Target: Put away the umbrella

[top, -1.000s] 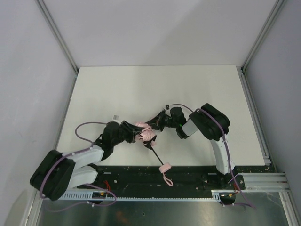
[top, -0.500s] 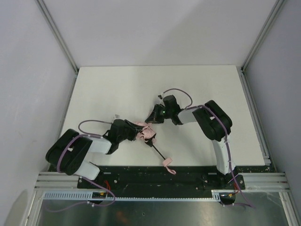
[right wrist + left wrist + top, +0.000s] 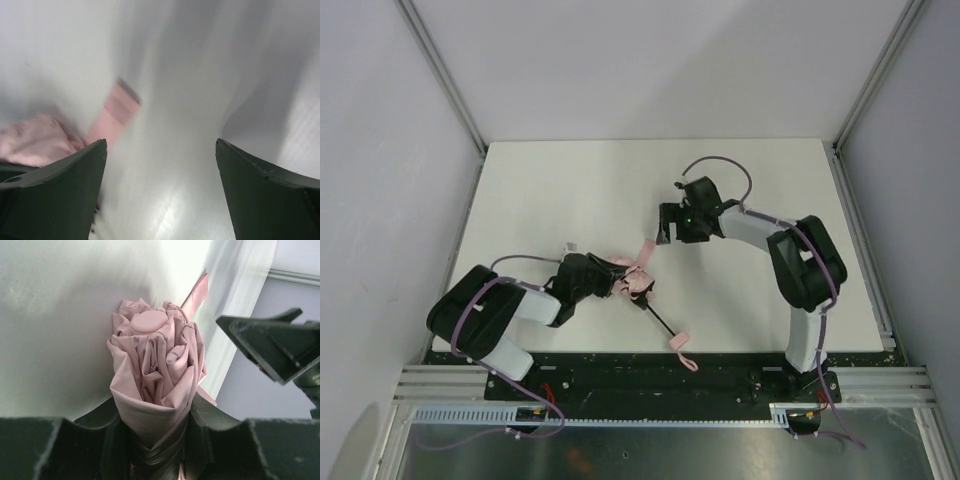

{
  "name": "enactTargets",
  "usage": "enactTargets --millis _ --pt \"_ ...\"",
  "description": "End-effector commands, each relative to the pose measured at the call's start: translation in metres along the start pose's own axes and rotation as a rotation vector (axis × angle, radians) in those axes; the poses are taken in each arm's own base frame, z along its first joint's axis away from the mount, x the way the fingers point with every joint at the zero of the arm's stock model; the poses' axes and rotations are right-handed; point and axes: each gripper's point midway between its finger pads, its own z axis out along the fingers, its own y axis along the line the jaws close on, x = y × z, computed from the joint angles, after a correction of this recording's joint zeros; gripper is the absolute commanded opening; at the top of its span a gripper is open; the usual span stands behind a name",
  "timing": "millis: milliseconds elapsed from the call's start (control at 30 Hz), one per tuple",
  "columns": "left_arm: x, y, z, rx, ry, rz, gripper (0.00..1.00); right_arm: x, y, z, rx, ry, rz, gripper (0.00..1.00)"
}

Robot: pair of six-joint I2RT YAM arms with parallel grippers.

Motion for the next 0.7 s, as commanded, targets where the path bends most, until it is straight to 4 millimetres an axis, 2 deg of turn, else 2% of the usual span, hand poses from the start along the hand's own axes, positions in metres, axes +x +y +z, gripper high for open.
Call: enactTargets --millis 0,67,167,233,300,367,467,667 --pt "0.009 0.093 -0.009 -0.333 0.009 -0.023 0.00 0.016 -0.007 -0.054 0.189 0.011 -0.263 0.96" --pt "0.013 0.100 -0.009 -0.368 0.029 -0.042 0.00 0.022 0.024 -0.068 0.168 -0.046 -0.399 0.98" --pt "0.016 0.104 -0.011 -0.410 0.047 -0.056 0.00 0.041 0.070 -0.075 0.069 -0.124 -0.565 0.98" --pt "0.013 0.108 -0.014 -0.444 0.031 -0.056 0.00 0.058 0.095 -0.072 0.020 -0.166 -0.673 0.98" --pt "0.009 0.110 -0.017 -0.477 0.011 -0.052 0.00 0.068 0.111 -0.065 -0.002 -0.199 -0.753 0.98" --pt "0.005 0.111 -0.019 -0.506 -0.009 -0.039 0.00 0.069 0.127 -0.056 -0.008 -0.253 -0.824 0.98" --pt "0.001 0.110 -0.021 -0.521 -0.029 -0.037 0.00 0.074 0.137 -0.042 0.005 -0.285 -0.897 0.98" --pt "0.002 0.109 -0.021 -0.540 -0.024 -0.047 0.00 0.087 0.127 -0.012 0.076 -0.278 -0.970 0.94"
